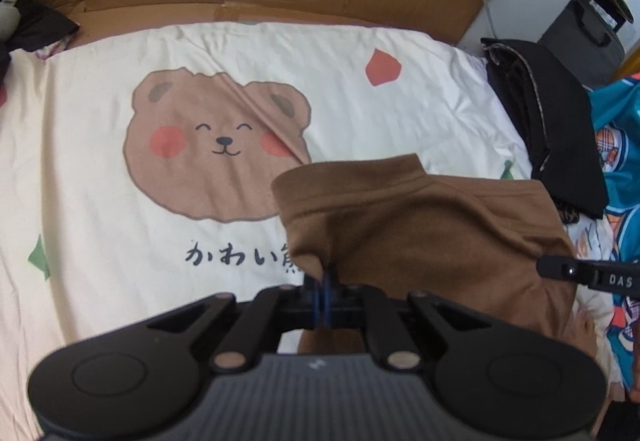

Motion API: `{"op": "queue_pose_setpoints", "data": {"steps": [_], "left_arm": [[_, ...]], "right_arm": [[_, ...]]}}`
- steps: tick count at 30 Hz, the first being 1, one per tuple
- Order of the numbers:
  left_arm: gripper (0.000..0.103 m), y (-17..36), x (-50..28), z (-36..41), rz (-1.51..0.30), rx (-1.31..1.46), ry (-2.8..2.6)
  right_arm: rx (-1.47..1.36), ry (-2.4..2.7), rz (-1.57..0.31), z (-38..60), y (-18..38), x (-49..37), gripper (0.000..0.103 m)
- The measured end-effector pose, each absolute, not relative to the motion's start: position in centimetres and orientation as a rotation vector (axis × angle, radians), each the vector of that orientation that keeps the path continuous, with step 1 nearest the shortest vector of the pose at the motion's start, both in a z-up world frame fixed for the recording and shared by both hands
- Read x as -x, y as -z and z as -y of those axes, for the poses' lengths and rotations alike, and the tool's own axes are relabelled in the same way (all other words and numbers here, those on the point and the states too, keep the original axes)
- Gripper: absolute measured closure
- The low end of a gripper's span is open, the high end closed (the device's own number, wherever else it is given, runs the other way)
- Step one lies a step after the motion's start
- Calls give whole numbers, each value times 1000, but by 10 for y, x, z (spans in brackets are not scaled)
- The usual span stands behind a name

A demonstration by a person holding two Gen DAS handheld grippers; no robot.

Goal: Fold clothes
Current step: 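Lift the folded brown shirt off the sheet with both closed tools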

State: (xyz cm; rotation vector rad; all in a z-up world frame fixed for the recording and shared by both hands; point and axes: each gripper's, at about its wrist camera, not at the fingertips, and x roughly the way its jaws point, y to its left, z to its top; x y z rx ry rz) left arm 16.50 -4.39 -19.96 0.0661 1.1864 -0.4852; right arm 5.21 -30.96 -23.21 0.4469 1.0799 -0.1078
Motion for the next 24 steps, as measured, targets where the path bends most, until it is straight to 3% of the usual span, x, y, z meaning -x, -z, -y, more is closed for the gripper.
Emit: {"op": "queue_pose_setpoints", "data": {"steps": [24], "left_arm": [[101, 100, -87, 34, -1041, -66, 455]], "right_arm": [[-403, 118, -977, 282, 141, 11, 90]]}}
